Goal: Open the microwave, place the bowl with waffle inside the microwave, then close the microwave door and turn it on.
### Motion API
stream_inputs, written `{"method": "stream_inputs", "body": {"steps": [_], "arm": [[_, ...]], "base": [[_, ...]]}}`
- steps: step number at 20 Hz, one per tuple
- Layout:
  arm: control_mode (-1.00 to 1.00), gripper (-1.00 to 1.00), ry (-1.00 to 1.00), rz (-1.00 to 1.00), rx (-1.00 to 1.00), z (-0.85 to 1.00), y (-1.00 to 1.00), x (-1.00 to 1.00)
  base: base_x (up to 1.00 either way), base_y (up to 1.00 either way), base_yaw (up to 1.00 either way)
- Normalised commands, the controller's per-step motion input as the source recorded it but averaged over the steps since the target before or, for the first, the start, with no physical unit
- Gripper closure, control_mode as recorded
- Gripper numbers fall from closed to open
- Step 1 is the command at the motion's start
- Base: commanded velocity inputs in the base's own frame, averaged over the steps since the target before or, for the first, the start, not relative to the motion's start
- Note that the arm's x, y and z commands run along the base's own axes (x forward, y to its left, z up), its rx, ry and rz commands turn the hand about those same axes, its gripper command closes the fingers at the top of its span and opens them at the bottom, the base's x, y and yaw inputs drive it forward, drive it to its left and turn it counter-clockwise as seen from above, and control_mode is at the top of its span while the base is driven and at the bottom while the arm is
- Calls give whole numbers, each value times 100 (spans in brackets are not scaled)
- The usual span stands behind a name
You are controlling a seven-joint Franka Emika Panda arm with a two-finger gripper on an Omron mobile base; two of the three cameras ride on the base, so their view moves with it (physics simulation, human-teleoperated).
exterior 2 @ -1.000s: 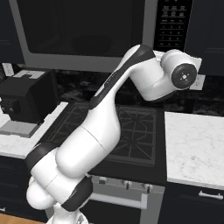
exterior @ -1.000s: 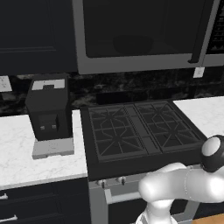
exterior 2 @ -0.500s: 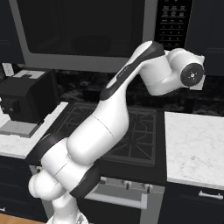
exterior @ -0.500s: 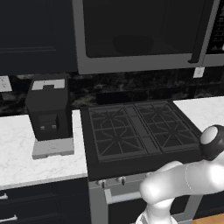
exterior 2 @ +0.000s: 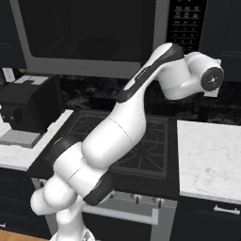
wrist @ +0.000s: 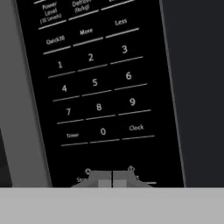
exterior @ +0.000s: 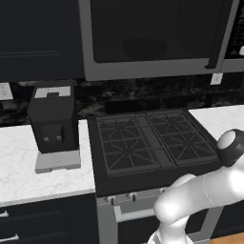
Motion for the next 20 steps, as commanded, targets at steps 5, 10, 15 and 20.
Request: {"method": "stream_inputs", "body": {"steps": [5,10,15,20], "arm": [[-100,100,-1,10,0,-13,-35,37],[-100,100,-2,9,0,-15,-28,56],[-100,100,-7,5,0,-17,-4,37],[-100,100,-16,1,-4,0,62,-22]], "base": [[0,0,0],[0,0,0],[0,0,0],[0,0,0]]}}
